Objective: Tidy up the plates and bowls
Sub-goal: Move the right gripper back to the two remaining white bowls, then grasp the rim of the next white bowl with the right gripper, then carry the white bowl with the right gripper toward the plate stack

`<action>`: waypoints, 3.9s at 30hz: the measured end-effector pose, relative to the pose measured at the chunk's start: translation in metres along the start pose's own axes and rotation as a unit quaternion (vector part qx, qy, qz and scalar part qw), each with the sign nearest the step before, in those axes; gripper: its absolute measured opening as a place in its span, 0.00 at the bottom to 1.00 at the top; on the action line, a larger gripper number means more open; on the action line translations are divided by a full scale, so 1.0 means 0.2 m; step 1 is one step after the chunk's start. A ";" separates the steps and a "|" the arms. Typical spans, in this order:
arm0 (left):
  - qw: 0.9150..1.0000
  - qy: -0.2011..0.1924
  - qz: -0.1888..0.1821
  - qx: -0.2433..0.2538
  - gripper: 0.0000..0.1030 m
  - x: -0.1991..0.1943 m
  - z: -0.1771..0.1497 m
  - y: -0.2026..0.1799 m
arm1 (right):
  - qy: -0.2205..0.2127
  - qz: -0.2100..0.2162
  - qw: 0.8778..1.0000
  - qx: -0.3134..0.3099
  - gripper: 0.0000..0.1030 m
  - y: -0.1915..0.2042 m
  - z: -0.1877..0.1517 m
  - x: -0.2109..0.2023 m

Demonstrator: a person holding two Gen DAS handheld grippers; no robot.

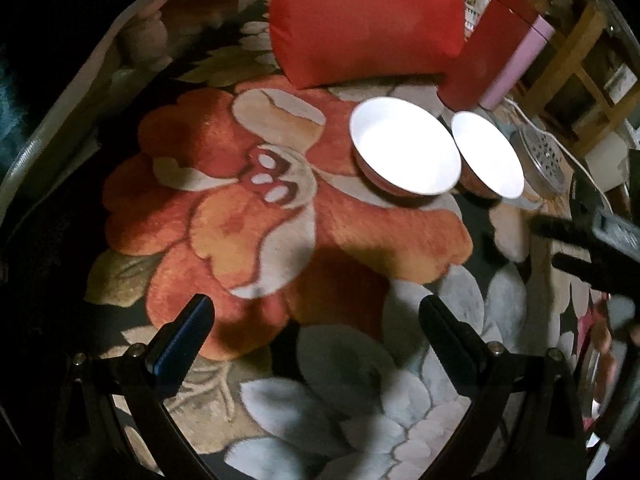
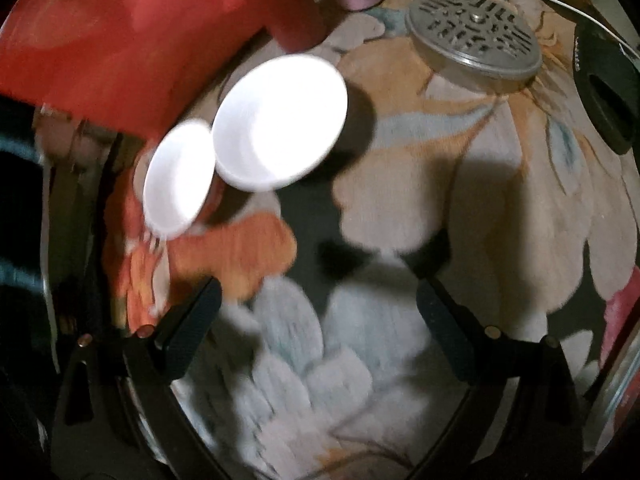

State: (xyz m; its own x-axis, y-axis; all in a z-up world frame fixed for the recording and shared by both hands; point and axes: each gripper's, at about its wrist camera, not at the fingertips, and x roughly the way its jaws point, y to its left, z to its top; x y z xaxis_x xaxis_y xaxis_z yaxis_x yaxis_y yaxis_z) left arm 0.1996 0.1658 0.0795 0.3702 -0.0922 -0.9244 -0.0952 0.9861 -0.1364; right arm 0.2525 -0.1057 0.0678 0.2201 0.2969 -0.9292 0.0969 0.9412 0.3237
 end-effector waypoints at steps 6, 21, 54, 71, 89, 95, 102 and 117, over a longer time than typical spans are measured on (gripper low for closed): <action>1.000 -0.004 -0.008 -0.013 0.99 -0.01 0.01 0.07 | -0.019 0.015 0.998 0.066 0.74 0.01 0.14 0.11; 1.000 0.018 -0.018 0.006 0.99 0.03 -0.09 0.08 | -0.006 0.085 0.982 0.169 0.14 -0.15 0.20 0.28; 0.992 0.087 -0.082 0.031 0.10 0.30 -0.17 -0.29 | 0.096 0.035 0.977 -0.190 0.09 0.16 -0.32 0.21; 0.984 0.060 -0.130 0.105 0.10 0.03 -0.23 -0.65 | 0.078 0.016 0.985 -0.150 0.08 -0.02 -0.39 -0.12; 0.954 0.078 -0.190 0.219 0.10 -0.15 -0.45 -1.38 | 0.044 0.000 0.999 0.010 0.09 -0.71 -0.58 -0.58; 0.947 0.081 -0.201 0.236 0.10 -0.17 -0.49 -1.55 | 0.029 -0.012 0.999 0.029 0.09 -0.85 -0.61 -0.69; 0.939 0.086 -0.213 0.255 0.10 -0.18 -0.54 -1.74 | 0.018 -0.021 0.998 0.060 0.09 -1.02 -0.64 -0.78; 0.913 0.095 -0.237 0.317 0.10 -0.18 -0.75 -2.18 | -0.002 -0.049 0.992 0.120 0.09 -1.40 -0.76 -0.97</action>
State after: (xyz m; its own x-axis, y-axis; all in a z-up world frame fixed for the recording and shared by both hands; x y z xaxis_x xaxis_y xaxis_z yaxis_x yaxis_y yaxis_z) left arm 0.0883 -0.2826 0.1195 0.0576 -0.4932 -0.8680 0.6107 0.7052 -0.3602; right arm 0.0349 -0.4029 0.1291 0.2018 0.2054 -0.9576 0.3454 0.9000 0.2659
